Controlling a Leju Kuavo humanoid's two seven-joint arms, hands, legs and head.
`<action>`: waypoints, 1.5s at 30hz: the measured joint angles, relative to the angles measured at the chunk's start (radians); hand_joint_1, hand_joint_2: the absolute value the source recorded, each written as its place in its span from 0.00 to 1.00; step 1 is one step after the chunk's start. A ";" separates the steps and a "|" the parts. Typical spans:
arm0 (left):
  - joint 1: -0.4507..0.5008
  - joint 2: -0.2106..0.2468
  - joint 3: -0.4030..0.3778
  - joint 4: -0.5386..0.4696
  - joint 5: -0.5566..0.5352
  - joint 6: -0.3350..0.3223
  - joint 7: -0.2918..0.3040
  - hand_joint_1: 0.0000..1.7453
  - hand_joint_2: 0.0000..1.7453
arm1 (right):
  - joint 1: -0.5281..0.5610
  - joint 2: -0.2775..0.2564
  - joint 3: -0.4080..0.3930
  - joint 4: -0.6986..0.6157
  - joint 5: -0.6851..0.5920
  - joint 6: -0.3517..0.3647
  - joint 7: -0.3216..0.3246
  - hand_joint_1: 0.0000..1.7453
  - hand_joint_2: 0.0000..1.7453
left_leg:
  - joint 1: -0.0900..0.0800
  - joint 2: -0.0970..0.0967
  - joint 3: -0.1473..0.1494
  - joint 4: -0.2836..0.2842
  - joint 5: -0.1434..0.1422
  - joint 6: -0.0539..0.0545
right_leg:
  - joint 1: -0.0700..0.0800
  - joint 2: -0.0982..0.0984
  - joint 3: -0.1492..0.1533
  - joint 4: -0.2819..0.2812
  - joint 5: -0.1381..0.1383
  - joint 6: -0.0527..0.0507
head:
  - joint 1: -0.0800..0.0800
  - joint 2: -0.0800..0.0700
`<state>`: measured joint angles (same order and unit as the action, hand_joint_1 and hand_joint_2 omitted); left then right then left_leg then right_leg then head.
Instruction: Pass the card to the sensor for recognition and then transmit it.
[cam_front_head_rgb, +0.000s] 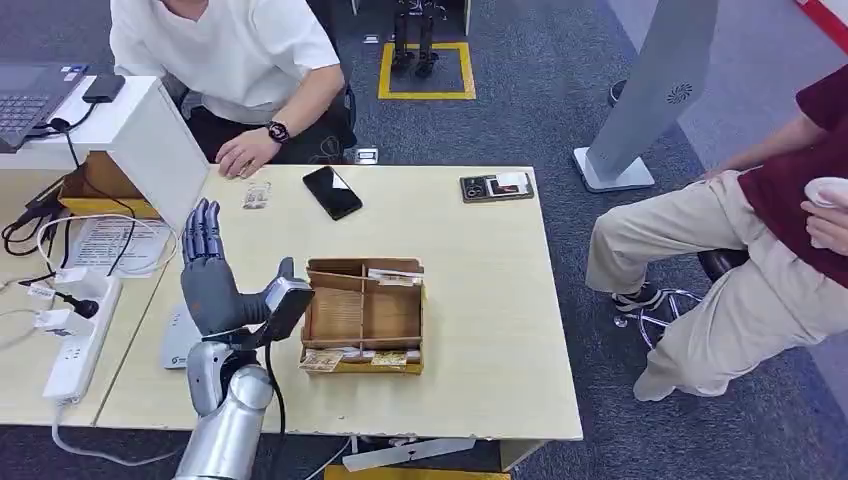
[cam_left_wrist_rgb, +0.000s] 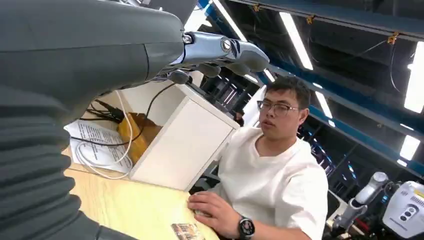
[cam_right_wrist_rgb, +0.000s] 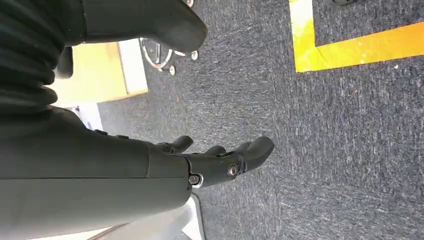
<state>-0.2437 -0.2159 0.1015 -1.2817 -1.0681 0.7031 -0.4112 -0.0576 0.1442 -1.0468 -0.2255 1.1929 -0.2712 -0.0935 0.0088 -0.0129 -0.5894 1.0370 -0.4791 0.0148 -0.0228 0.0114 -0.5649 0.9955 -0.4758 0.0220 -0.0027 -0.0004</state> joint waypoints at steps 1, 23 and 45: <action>0.001 0.000 0.000 -0.002 0.000 0.000 0.000 0.00 1.00 | 0.000 0.000 0.000 0.000 0.000 0.000 0.000 0.00 1.00 | 0.000 0.000 0.000 0.000 0.000 0.000 | 0.000 0.000 0.000 0.000 0.000 0.000 | 0.000 0.000; 0.106 0.053 -0.118 -0.097 0.320 -0.002 -0.074 0.00 0.00 | 0.005 0.001 -0.004 0.000 -0.008 -0.003 -0.012 0.00 1.00 | 0.000 0.000 0.000 0.000 -0.001 -0.001 | 0.000 0.000 0.000 0.000 0.000 0.000 | -0.001 0.000; 0.295 0.143 -0.323 -0.232 0.303 -0.002 -0.137 0.00 1.00 | 0.012 0.000 -0.026 -0.008 -0.004 -0.004 -0.007 0.00 1.00 | 0.000 0.000 0.000 0.000 -0.001 -0.001 | 0.000 0.000 0.000 0.000 -0.001 0.000 | -0.001 0.000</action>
<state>0.0514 -0.0729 -0.2216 -1.5141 -0.7652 0.7015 -0.5482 -0.0452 0.1438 -1.0727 -0.2334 1.1891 -0.2754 -0.1007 0.0089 -0.0129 -0.5895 1.0367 -0.4801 0.0140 -0.0226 0.0113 -0.5652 0.9954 -0.4765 0.0215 -0.0038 -0.0004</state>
